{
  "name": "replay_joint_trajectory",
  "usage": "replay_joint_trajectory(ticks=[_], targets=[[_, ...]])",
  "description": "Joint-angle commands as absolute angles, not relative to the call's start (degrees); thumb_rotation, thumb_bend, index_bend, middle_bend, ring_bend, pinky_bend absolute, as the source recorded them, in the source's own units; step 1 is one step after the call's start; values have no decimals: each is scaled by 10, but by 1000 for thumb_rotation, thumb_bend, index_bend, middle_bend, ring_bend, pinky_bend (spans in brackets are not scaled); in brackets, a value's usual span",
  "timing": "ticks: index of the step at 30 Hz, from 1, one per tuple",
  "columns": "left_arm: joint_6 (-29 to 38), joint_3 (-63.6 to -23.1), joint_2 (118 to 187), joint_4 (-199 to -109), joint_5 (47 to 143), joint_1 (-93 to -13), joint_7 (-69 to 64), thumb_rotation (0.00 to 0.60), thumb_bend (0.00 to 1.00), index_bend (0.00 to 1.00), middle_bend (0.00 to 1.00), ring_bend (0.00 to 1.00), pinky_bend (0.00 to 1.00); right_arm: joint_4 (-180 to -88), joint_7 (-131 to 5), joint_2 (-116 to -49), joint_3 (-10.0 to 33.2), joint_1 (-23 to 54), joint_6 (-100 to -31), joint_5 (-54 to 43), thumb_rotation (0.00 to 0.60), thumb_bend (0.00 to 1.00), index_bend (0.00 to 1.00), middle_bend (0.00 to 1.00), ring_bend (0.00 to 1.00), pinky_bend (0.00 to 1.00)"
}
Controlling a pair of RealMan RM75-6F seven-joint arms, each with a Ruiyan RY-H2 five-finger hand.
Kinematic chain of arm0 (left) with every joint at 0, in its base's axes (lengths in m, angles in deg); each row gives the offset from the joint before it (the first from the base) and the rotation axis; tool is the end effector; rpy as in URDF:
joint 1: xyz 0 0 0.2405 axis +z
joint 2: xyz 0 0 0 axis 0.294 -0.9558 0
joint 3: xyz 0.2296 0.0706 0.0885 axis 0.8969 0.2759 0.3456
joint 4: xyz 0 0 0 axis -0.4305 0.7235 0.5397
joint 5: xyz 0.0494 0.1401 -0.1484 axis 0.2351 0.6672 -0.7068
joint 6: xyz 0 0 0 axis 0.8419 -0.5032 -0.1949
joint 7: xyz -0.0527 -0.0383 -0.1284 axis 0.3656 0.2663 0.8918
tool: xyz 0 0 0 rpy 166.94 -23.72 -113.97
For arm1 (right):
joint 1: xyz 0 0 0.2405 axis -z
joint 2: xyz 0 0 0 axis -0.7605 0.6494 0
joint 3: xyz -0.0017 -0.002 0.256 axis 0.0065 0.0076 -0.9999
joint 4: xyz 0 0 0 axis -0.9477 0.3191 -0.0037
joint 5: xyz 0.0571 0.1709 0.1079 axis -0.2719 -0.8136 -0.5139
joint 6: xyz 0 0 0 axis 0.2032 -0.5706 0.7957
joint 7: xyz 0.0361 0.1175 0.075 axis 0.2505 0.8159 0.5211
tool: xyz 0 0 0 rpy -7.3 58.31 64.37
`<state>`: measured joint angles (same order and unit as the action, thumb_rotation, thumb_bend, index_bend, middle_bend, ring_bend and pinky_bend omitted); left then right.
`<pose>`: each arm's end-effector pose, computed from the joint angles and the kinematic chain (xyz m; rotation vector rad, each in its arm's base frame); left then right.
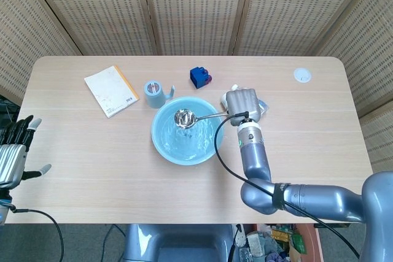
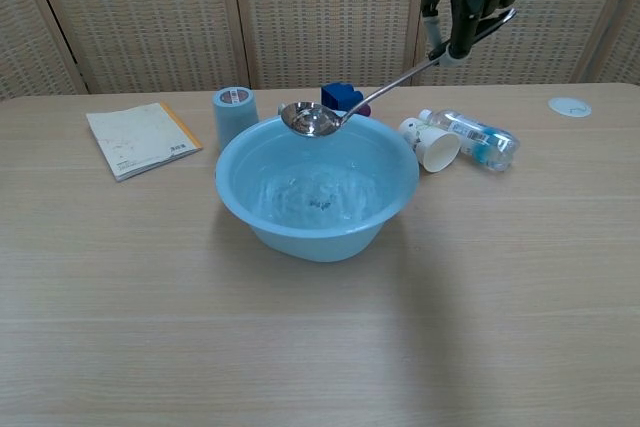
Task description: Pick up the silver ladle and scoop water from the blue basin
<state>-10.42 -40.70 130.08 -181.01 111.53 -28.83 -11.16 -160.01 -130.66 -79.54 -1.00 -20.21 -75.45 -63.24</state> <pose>-0.2850 0.2234 0.1669 -1.4200 -0.8638 -0.8252 -0.0250 -0.3999 0.0590 1.6315 -0.8055 0.5078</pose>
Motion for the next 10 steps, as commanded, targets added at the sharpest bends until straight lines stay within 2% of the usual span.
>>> replay_joint_trajectory(ticks=[1, 10], targets=[[-104, -407, 1301, -1810, 1116, -288, -112, 600, 0, 0, 0, 0, 0, -1608, -1321, -792, 0, -210, -773, -625, 600, 923, 740, 976, 1000, 1000], [-106, -406, 1299, -1812, 1118, -287, -109, 600, 0, 0, 0, 0, 0, -1618, -1338, -789, 6, -217, -792, -635, 600, 923, 740, 976, 1000, 1000]])
